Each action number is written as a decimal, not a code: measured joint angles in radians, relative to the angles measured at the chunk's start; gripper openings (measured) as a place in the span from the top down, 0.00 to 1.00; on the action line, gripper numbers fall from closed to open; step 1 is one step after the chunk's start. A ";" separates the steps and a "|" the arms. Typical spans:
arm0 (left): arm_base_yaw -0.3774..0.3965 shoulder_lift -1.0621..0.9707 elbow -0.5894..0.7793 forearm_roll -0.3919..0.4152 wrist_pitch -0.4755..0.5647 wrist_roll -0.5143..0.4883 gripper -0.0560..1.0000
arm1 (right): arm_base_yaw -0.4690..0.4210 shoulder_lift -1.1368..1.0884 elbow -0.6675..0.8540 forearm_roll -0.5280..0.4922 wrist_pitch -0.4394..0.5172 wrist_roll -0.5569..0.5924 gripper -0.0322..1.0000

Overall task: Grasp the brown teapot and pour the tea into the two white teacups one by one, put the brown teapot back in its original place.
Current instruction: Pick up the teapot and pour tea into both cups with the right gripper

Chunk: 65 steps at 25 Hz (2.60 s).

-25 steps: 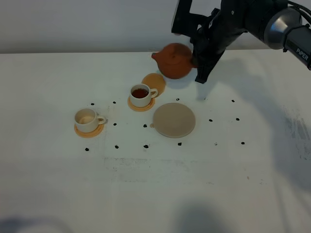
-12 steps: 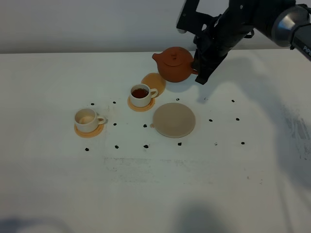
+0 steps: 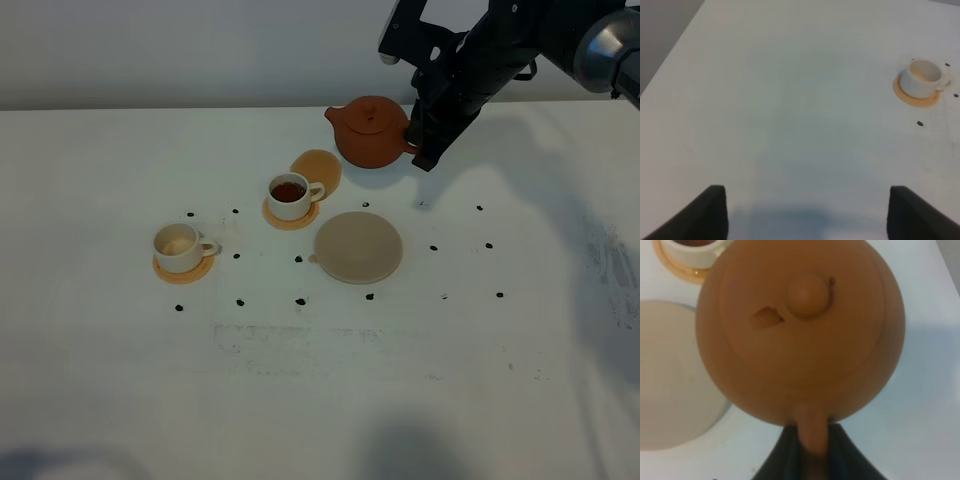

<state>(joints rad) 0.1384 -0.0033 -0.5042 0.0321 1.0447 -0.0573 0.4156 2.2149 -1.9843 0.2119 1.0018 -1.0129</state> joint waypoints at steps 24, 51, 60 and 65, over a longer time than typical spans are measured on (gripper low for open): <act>0.000 0.000 0.000 0.000 0.000 0.000 0.32 | -0.001 0.000 0.000 0.103 0.018 0.008 0.88; 0.000 0.000 0.000 0.000 0.000 0.000 0.32 | 0.026 0.000 0.000 0.166 0.116 0.016 0.88; 0.000 0.000 0.000 0.000 0.000 0.000 0.32 | 0.209 0.000 0.000 0.169 0.068 0.071 0.88; 0.000 0.000 0.000 0.000 0.000 0.000 0.32 | 0.290 0.000 0.000 0.141 -0.016 0.101 0.88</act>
<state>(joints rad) 0.1384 -0.0033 -0.5042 0.0321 1.0447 -0.0573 0.7058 2.2149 -1.9843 0.3528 0.9858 -0.9114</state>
